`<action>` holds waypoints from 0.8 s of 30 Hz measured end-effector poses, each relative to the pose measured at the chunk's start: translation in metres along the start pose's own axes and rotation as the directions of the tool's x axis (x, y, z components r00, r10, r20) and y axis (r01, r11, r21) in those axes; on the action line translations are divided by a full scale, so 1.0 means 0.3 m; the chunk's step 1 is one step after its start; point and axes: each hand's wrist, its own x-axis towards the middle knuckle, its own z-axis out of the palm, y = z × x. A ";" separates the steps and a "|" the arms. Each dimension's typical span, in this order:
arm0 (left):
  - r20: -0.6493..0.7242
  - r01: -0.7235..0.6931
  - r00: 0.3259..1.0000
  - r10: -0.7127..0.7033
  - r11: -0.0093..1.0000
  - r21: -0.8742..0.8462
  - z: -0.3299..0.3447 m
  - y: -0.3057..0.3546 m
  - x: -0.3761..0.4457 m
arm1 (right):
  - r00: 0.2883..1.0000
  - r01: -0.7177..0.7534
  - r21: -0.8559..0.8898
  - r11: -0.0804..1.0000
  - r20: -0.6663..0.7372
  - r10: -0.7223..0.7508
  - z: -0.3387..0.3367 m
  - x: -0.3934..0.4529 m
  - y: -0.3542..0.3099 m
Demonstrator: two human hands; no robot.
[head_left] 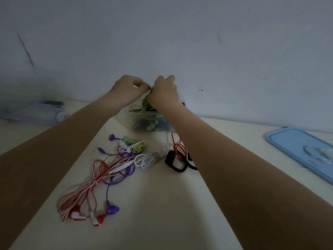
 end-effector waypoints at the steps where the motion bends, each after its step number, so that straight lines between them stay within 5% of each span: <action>1: 0.047 0.016 0.999 -0.015 1.000 -0.018 -0.004 0.003 0.000 | 0.999 -0.038 0.010 0.999 0.032 0.038 -0.006 0.015 -0.007; 7: 0.219 0.103 0.973 -0.072 0.985 -0.136 -0.040 -0.032 0.006 | 0.944 -0.331 0.374 0.866 0.137 0.301 -0.045 0.088 0.032; 11: 0.112 0.026 0.993 -0.028 0.999 0.021 -0.030 -0.062 0.003 | 0.905 -0.410 0.598 0.688 0.176 0.387 -0.088 0.094 0.062; 17: 0.078 0.138 0.989 -0.125 0.973 -0.183 -0.046 -0.047 0.020 | 0.909 -0.405 0.836 0.371 0.322 0.265 -0.112 0.077 0.035; 19: 0.029 0.107 0.994 -0.103 0.984 -0.142 -0.060 -0.054 0.020 | 0.919 -0.388 0.774 0.501 0.279 0.280 -0.097 0.074 0.024; 22: 0.002 0.068 0.998 -0.068 0.997 -0.045 -0.071 -0.060 0.008 | 0.961 -0.275 0.467 0.840 0.135 0.239 -0.075 0.069 0.001; 24: -0.002 0.063 0.998 -0.063 0.998 -0.024 -0.071 -0.057 0.002 | 0.985 -0.155 0.384 0.910 0.133 0.112 -0.061 0.050 -0.025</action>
